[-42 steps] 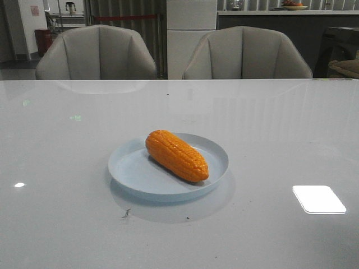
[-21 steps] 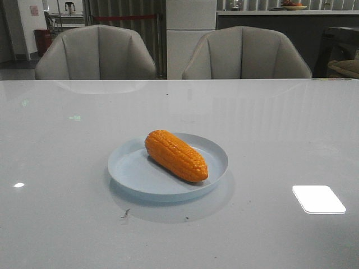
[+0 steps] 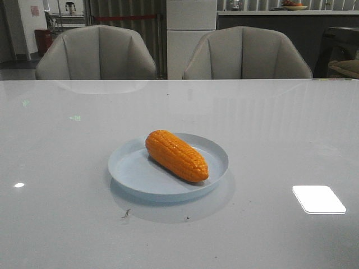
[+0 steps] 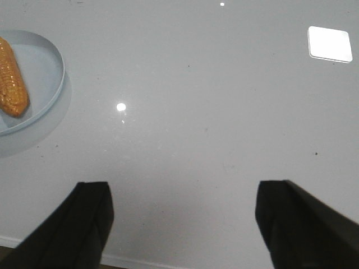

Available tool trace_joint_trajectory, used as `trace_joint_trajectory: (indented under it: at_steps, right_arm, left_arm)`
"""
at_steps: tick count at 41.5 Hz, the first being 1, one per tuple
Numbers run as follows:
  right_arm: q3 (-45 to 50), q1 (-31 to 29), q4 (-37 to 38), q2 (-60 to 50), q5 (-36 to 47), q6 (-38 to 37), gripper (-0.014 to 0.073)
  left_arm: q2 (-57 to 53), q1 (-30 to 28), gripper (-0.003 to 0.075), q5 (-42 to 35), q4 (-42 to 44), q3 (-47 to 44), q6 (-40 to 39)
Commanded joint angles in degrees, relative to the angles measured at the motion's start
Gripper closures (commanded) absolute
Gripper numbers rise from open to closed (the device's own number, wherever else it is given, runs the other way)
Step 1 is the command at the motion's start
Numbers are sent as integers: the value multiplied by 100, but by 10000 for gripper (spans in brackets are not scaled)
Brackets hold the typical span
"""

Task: Place corn on plate with both arms

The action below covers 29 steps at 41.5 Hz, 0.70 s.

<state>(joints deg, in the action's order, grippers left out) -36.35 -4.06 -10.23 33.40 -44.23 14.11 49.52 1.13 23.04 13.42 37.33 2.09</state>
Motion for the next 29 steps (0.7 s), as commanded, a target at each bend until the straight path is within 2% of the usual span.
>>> trace_joint_trajectory:
  at_steps: [1, 6, 11, 16, 23, 27, 29]
  right_arm:
    - [-158, -42, -44, 3, 422, 15, -29]
    - [-158, -42, -44, 3, 422, 15, -29]
    - [-158, -42, -44, 3, 422, 15, -29]
    - [-158, -42, -44, 3, 422, 15, -29]
    - [-158, -42, -44, 3, 422, 15, -29]
    - [-158, -42, -44, 3, 422, 15, -29]
    - [-158, -42, -44, 3, 422, 15, -29]
  left_arm:
    - [-376, -3, 174, -473, -186, 157, -43]
    - [-720, -3, 183, -501, -356, 157, -43]
    - [-978, -13, 251, -505, -426, 157, -53]
    - [-1128, -13, 328, -545, -1005, 157, -53]
    - [-1590, 73, 494, -545, -1248, 65, -53]
    - [-2022, 211, 620, -635, -1248, -134, -53]
    - [-2257, 257, 629, -712, -1248, -286, -53]
